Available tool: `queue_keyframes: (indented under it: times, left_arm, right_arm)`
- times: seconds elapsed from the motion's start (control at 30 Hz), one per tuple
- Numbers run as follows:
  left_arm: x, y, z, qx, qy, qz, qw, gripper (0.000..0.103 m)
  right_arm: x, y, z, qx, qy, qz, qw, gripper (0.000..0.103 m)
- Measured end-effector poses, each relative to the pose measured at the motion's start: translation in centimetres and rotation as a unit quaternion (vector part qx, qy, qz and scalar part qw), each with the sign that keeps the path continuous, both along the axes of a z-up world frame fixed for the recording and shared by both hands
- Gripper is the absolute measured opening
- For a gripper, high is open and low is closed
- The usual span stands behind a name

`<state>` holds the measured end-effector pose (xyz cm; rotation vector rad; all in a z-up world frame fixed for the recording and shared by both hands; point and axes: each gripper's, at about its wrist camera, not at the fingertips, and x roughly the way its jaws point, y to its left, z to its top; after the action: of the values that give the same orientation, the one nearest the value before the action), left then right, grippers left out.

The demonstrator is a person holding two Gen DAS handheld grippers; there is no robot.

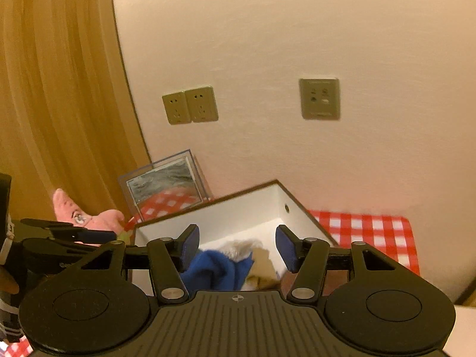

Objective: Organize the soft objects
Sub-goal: 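Move both tools back to the table toward the white tissue and green towel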

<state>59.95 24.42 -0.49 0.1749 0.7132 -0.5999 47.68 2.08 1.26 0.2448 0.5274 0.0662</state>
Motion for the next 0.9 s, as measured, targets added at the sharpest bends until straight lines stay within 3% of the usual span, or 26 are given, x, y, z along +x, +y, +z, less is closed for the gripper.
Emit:
queue_keyframes:
  times: [0.5,0.8,0.9]
  left_arm:
    - [-9.3,4.8,0.4,0.002,0.012,0.041,0.9991,0.054]
    - [-14.3,4.8,-0.9,0.013,0.032,0.059,0.9977,0.054]
    - [-16.1,4.6,-1.2,0.013,0.038,0.067,0.997,0.059]
  right_arm:
    - [-9.1,-0.1,-2.4,0.019,0.066,-0.013,0.998,0.057]
    - [-13.1,0.2,-4.2,0.021,0.094,0.005,0.995,0.057]
    - [-14.4,0.6,-4.8,0.017,0.1,0.021,0.995,0.057]
